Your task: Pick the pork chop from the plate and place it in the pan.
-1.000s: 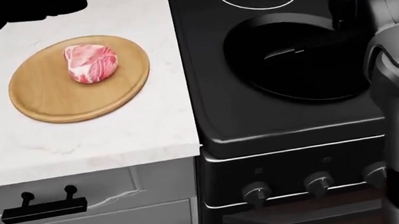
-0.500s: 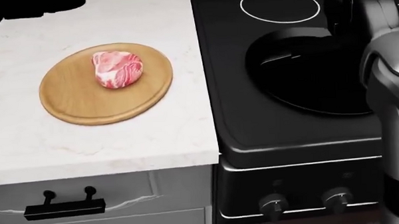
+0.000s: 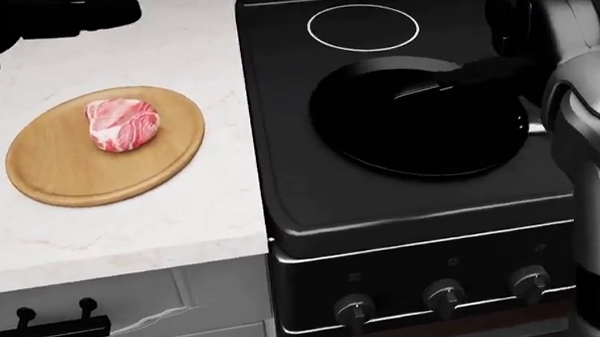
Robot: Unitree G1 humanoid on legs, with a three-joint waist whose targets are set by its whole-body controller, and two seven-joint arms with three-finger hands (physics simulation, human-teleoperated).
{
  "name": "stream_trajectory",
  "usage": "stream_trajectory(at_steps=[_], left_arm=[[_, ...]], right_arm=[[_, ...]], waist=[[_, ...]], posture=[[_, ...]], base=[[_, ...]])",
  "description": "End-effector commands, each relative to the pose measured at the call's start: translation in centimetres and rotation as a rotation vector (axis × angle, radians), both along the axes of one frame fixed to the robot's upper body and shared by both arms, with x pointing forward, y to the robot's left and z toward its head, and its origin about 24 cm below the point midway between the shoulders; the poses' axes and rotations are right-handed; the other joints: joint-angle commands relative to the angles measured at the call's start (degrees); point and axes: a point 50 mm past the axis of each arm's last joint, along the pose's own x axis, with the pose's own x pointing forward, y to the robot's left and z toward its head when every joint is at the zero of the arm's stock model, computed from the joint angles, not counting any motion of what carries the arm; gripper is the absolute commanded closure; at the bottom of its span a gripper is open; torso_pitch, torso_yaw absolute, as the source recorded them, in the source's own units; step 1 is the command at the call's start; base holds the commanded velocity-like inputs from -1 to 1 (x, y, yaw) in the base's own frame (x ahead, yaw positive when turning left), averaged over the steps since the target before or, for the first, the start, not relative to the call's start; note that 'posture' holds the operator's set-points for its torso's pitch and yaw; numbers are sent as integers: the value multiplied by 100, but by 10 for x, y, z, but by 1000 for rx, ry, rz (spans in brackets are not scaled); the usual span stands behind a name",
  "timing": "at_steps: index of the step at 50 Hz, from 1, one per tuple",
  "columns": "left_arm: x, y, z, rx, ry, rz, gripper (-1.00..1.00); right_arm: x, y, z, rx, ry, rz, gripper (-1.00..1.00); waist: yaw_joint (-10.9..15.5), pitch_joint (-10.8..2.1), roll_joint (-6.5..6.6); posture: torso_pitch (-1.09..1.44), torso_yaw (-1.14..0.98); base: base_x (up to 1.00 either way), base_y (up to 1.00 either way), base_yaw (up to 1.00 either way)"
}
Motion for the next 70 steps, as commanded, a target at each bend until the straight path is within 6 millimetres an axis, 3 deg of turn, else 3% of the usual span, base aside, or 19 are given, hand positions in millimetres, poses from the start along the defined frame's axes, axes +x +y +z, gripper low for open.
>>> stream_trajectory(at_steps=[1, 4, 6, 9, 10, 12, 13, 18, 20, 22, 27, 35, 42, 45, 46, 51, 61, 64, 70], left_arm=[[-8, 5, 25, 2, -102, 19, -100], [-9, 7, 24, 2, -103, 23, -100], [-8, 7, 24, 2, -103, 24, -100], [-8, 7, 26, 0, -105, 24, -100], [-9, 7, 26, 4, -108, 24, -100], [-9, 7, 27, 4, -110, 23, -100], [-11, 6, 29, 4, -112, 21, -100], [-12, 5, 29, 32, -124, 28, -100], [-12, 3, 29, 1, -112, 11, -100], [-12, 3, 31, 3, -113, 11, -100], [-11, 4, 31, 4, -112, 14, -100], [-11, 3, 31, -28, -87, -20, -100], [-3, 6, 77, 256, -153, -44, -100], [9, 12, 83, 296, -117, -72, -100], [11, 10, 81, 269, -75, -163, -100], [15, 13, 75, 480, -82, -165, -100], [19, 7, 25, 876, 39, -341, -100], [23, 7, 20, 964, 31, -328, -100], [16, -8, 18, 932, 7, -407, -100]], right_arm=[[-2, 7, 18, -15, -93, 27, -100], [-3, 8, 18, -14, -93, 31, -100], [-3, 8, 16, -17, -90, 29, -100], [-2, 7, 17, -47, -72, -1, -100], [-1, 6, 16, -40, -73, -2, -100], [-1, 4, 13, -44, -71, -4, -100], [-2, 5, 13, -44, -69, -6, -100], [-1, 5, 18, -51, -75, -12, -100], [-1, 5, 18, -54, -75, -12, -100], [-2, 3, 18, -51, -82, -24, -100], [-2, 5, 24, -52, -82, -20, -100], [-3, 6, 22, -58, -82, -13, -100], [-4, 4, 16, -59, -74, -18, -100], [-4, 2, 14, -60, -73, -18, -100], [-5, 2, 16, -62, -74, -17, -100], [-6, 4, 21, -71, -75, -16, -100], [-5, 4, 21, -79, -74, -6, -100], [-5, 5, 22, -83, -75, -3, -100], [-5, 5, 15, -79, -69, -3, -100]], waist=[[44, -112, 28], [-12, -61, 190], [-64, -98, 348], [-146, -153, 794], [-155, -174, 583], [-159, -68, 774], [-149, -23, 740], [-97, 74, 327], [-60, -40, 21], [-9, -68, 157], [-65, -207, 289], [-37, -251, 333], [-7, -219, 295], [10, -197, 271], [17, -195, 269], [31, -195, 287], [43, -210, 235], [52, -215, 207], [60, -226, 202]], posture=[[0, 0], [0, 0], [0, 0], [0, 0], [0, 0], [0, 0], [0, 0], [0, 0], [0, 0], [0, 0], [0, 0], [0, 0], [0, 0], [0, 0], [0, 0], [0, 0], [0, 0], [0, 0], [0, 0]], base=[[48, 0, 0], [47, 0, 0], [47, 0, 0], [31, 0, 0], [0, 0, 0], [0, 0, 0], [0, 0, 0], [0, 0, 0], [0, 0, 0], [0, 0, 0], [0, 0, 0], [0, 0, 0], [0, 0, 0], [0, 0, 0], [0, 0, 0], [0, 0, 0], [0, 0, 0], [0, 0, 0], [0, 0, 0]])
